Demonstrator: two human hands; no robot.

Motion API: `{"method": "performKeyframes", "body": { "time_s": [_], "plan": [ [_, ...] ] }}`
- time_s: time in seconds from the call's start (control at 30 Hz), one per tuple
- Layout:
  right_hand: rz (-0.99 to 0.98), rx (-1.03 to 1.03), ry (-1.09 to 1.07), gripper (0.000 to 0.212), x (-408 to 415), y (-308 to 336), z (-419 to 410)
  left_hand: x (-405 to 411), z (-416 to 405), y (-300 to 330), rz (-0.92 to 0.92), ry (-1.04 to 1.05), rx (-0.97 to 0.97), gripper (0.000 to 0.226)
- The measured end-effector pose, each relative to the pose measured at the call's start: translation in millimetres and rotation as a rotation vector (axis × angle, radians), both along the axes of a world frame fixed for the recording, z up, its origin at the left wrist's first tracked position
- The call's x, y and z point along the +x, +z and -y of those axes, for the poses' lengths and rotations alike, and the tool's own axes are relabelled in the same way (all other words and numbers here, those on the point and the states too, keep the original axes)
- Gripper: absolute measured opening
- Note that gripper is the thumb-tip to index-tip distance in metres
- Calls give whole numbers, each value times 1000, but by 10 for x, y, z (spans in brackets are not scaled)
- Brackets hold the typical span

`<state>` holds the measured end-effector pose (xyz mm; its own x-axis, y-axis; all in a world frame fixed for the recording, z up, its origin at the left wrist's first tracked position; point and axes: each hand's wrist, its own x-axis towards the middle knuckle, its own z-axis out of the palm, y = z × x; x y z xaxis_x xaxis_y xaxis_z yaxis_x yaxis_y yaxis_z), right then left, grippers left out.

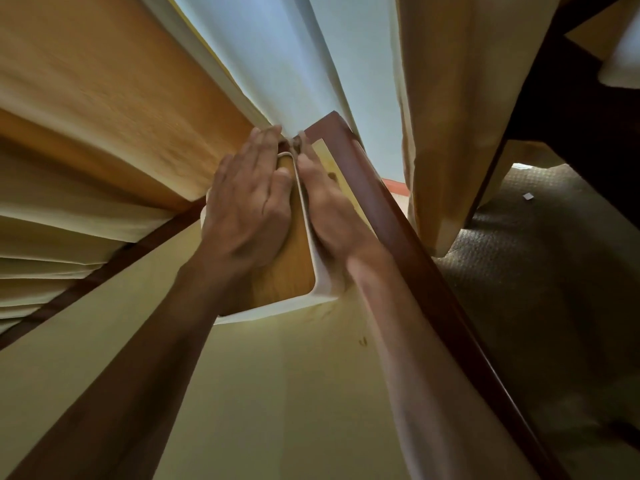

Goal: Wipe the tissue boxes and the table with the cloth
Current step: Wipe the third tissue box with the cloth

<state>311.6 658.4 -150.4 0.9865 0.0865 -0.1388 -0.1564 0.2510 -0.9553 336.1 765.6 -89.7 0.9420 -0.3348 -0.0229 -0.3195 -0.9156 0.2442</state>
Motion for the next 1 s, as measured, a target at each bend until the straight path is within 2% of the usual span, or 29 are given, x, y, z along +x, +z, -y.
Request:
{"method": "performKeyframes", "body": {
  "time_s": [0.2,0.43,0.6,0.83,1.0],
  "plan": [
    [113,-5,15,52,139,-20,11,65,-26,-16,3,5,-6,71],
    [117,-56,8,50,-800,25,-29,-6,24,7,9,56,19,67],
    [67,27,-10,48,-1278,74,-119,-1,14,-16,13,67,26,65],
    [85,-43,23,54,-460,19,-22,20,9,-2,25,39,6,64],
    [64,14,78,59,114,30,46,41,-4,-15,14,23,-9,68]
  ]
}}
